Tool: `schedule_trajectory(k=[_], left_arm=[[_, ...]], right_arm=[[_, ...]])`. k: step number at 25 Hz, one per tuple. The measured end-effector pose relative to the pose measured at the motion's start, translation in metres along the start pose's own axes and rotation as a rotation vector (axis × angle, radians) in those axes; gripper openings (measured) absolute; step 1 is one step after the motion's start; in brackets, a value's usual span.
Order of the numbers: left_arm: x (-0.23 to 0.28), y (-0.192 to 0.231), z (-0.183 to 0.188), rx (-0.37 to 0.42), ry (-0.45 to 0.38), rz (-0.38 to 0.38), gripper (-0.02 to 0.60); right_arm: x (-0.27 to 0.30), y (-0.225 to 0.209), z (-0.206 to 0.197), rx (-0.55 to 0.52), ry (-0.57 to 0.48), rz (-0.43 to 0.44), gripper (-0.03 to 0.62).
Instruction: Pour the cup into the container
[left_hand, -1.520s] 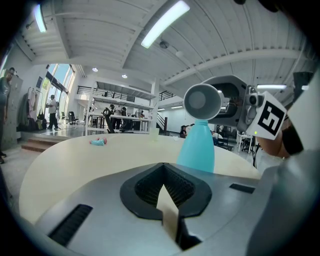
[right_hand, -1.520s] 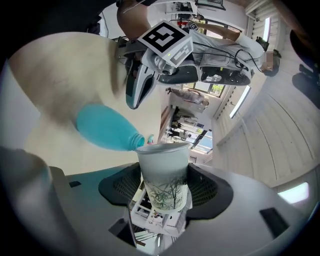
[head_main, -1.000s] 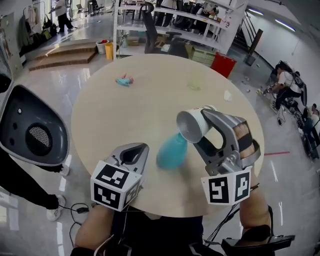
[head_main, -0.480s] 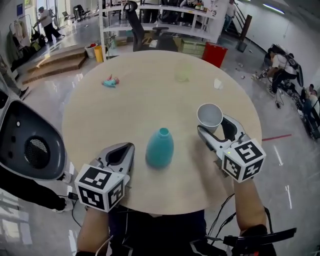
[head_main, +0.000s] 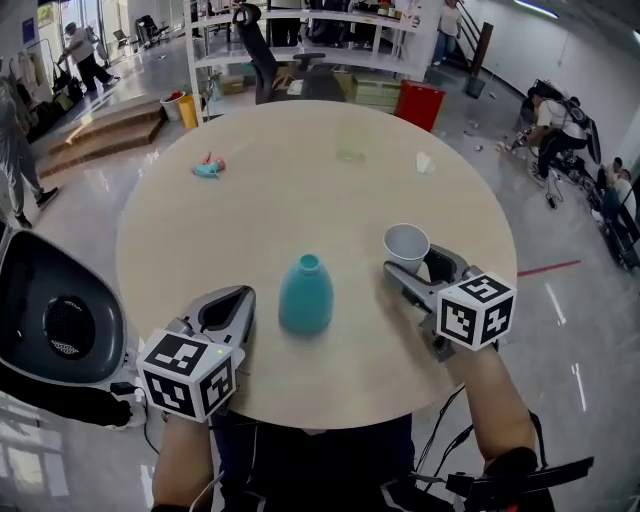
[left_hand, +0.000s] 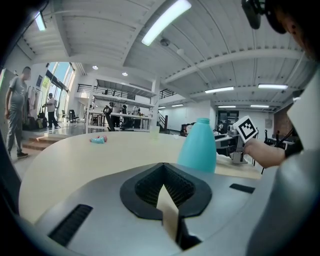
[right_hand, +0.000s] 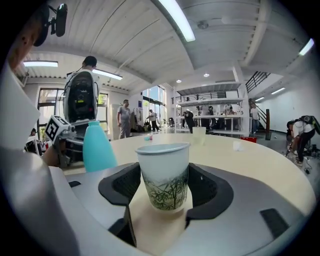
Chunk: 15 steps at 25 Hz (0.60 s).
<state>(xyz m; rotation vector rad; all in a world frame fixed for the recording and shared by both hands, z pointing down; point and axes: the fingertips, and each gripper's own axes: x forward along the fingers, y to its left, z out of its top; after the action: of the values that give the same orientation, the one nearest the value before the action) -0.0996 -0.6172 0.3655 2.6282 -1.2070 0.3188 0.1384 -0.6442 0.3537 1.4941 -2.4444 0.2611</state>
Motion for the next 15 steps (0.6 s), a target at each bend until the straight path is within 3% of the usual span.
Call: schedule_trajectory(k=[10, 15], left_arm=[[0.002, 0.005, -0.003, -0.011, 0.015, 0.021, 0.000], [-0.002, 0.004, -0.001, -0.006, -0.006, 0.014, 0.000]], right_arm=[[-0.001, 0.005, -0.019, 0.033, 0.049, 0.061, 0.298], [-0.016, 0.012, -0.013, 0.080, -0.006, 0.106, 0.304]])
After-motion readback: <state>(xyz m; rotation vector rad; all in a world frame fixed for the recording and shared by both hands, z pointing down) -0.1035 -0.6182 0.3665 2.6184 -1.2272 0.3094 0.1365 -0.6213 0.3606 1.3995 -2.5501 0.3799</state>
